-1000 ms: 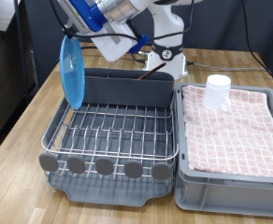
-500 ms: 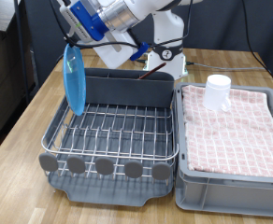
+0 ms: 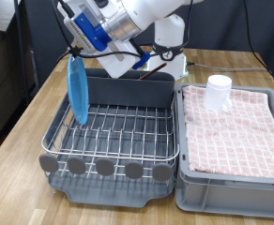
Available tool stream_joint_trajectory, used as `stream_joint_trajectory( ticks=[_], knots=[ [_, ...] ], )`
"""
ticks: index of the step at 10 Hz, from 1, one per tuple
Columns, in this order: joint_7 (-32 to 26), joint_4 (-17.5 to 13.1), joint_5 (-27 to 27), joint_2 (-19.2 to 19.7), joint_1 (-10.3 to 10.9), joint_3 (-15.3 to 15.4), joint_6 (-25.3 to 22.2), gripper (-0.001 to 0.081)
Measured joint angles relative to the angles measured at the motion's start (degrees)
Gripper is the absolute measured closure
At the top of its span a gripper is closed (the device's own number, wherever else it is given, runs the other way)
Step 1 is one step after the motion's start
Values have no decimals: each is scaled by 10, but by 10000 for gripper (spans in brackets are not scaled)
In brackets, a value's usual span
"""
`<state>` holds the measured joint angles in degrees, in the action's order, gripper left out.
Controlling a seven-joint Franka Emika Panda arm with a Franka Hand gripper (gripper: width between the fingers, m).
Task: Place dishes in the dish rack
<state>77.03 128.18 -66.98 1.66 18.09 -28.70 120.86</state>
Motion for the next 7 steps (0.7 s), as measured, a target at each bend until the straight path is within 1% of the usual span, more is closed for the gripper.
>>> stream_joint_trajectory(
  ticks=[7],
  knots=[
    [25,8,-7,26,-1,-14,38,790]
  ],
)
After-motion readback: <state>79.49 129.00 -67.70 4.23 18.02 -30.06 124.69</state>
